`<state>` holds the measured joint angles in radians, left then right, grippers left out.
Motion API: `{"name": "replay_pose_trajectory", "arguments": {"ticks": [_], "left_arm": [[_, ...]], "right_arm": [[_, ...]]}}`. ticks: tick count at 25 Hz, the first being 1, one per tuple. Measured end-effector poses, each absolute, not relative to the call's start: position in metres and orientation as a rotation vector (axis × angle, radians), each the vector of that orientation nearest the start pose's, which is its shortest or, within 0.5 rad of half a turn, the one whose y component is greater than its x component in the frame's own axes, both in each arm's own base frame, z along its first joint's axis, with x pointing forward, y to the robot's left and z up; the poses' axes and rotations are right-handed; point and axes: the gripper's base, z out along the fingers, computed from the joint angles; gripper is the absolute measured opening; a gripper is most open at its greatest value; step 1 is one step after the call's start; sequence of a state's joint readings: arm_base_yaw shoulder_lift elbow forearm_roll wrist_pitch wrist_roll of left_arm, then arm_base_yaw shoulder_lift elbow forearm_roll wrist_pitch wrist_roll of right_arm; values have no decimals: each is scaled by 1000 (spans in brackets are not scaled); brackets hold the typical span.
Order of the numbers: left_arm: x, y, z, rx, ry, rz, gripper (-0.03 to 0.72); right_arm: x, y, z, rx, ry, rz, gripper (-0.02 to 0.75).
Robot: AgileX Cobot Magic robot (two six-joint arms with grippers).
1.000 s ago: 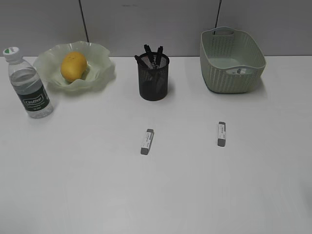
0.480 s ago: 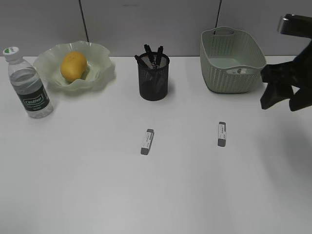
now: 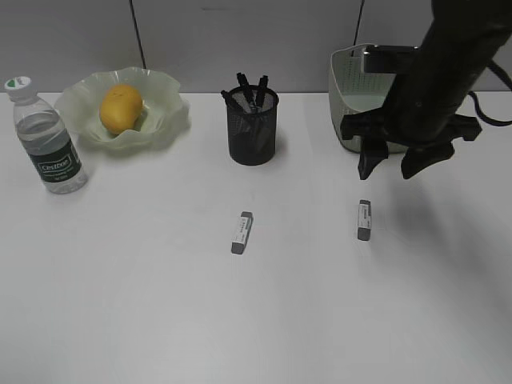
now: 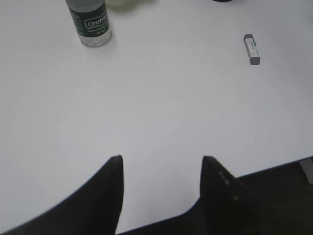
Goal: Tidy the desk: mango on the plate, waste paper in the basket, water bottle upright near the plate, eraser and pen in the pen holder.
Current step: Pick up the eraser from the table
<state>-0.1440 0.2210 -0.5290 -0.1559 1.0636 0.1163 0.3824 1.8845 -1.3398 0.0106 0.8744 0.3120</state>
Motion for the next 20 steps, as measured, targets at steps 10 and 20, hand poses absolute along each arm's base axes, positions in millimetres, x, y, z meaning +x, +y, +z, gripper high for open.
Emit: {"name": "replay_pose_trajectory", "arguments": {"ticks": [10, 20], "left_arm": [[25, -16, 284, 279, 2217, -209, 387], [25, -16, 284, 279, 2218, -209, 387]], "right_arm": [[370, 154, 148, -14, 3035, 66, 484], [374, 155, 106, 20, 3102, 26, 472]]}}
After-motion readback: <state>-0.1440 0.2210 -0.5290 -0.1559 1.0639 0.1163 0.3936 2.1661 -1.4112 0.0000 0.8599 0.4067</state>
